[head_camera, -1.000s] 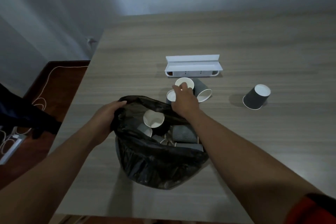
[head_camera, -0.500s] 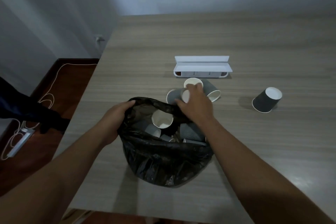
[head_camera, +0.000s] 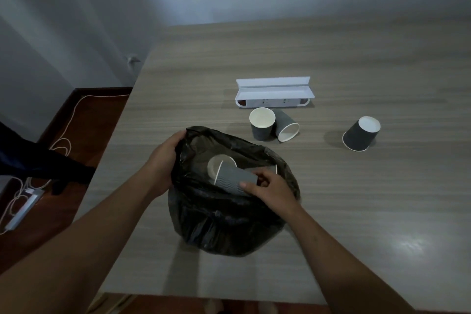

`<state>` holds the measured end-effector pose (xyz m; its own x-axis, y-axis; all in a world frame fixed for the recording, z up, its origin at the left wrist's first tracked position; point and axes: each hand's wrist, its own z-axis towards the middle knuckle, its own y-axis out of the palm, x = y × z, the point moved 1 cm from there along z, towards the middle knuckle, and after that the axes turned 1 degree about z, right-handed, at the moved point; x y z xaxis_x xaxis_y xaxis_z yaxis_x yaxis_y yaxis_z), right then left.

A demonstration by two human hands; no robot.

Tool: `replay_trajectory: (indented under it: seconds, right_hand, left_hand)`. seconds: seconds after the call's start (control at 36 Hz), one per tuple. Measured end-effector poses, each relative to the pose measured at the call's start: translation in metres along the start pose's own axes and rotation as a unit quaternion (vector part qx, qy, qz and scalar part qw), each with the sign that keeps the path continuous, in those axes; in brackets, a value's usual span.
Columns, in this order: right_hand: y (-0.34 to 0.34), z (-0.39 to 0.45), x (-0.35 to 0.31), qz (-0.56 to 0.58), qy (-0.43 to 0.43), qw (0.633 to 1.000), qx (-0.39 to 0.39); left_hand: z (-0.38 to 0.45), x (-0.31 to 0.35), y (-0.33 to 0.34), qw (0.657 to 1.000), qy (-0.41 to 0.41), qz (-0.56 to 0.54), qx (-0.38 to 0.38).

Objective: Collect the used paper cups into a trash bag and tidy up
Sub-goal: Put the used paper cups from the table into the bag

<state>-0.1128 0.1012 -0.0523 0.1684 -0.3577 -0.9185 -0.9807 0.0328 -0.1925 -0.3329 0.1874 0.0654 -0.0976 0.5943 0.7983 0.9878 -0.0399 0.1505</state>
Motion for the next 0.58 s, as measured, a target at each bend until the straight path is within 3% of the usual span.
replay_trajectory:
  seconds: [0.08,0.22,0.42,0.5,0.58]
  right_hand:
    - [-0.011,-0.006,-0.002,-0.059,-0.034,0.998,-0.019]
    - [-0.044,-0.002,0.004,-0.048,-0.097,0.989,0.105]
    - [-0.019,0.005,0.001,-0.207,-0.177,0.962,-0.028]
    - [-0.025,0.008,0.004,-0.200,-0.164,0.962,0.089]
    - [-0.036,0.014,0.013,-0.235,-0.060,0.944,0.223]
  left_hand:
    - [0.000,0.001,0.001,1.000,0.002,0.008,-0.004]
    - [0.000,0.001,-0.003,1.000,0.005,0.018,-0.007]
    - [0.002,-0.004,0.003,0.999,-0.007,0.022,-0.023]
    - [0.002,-0.003,0.007,1.000,-0.008,0.020,-0.018]
    - [0.002,-0.001,0.005,1.000,-0.003,0.008,-0.019]
